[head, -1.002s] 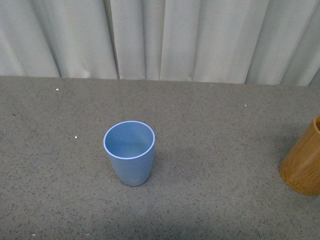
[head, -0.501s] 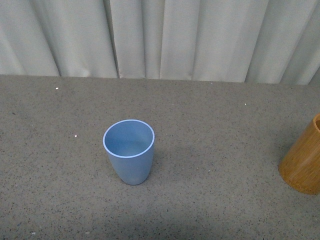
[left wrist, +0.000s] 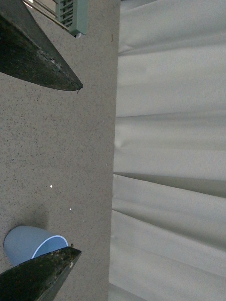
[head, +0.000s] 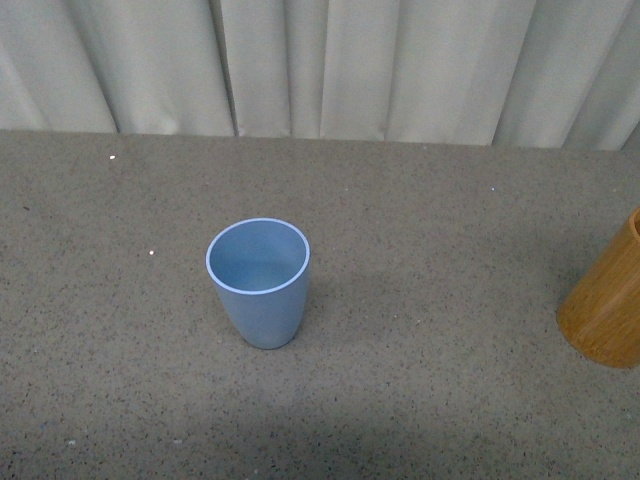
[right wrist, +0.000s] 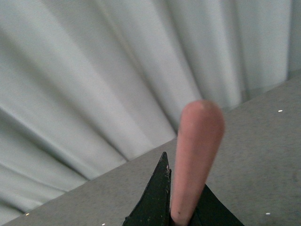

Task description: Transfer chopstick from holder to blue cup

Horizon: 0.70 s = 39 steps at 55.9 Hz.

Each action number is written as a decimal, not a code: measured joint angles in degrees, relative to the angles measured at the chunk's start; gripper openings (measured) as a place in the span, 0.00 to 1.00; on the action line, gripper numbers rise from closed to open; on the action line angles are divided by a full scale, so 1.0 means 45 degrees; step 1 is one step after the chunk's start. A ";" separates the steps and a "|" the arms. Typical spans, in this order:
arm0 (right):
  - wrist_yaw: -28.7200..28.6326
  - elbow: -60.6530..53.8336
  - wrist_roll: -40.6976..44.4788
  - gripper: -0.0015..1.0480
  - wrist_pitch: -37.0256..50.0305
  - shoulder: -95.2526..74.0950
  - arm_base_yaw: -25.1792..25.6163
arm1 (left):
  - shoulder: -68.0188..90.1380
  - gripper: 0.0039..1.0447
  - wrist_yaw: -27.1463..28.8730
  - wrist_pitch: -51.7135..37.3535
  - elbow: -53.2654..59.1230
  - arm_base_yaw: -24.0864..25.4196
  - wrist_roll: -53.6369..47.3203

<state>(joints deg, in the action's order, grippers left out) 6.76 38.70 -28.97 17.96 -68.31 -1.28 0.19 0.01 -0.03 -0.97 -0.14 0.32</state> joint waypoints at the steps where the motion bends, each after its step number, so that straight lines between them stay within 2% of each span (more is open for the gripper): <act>1: 0.0049 -0.0063 -0.0112 0.02 0.0165 -0.0044 -0.0233 | 0.0000 0.94 0.0000 0.0000 0.0000 0.0000 0.0000; 10: 0.0199 -0.0345 -0.0952 0.02 0.1545 -0.0767 -0.1933 | 0.0000 0.94 0.0000 0.0000 0.0000 0.0000 0.0000; 24: 0.0253 -0.0520 -0.1899 0.02 0.3269 -0.2225 -0.3827 | 0.0000 0.94 0.0000 0.0000 0.0000 0.0000 0.0000; 39: 0.0005 -0.0835 -0.2686 0.02 0.4546 -0.3580 -0.4682 | 0.0000 0.94 0.0000 0.0000 0.0000 0.0000 0.0000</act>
<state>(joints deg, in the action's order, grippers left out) 6.79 34.94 -41.06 38.41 -84.42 -22.35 0.19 0.01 -0.03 -0.97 -0.14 0.32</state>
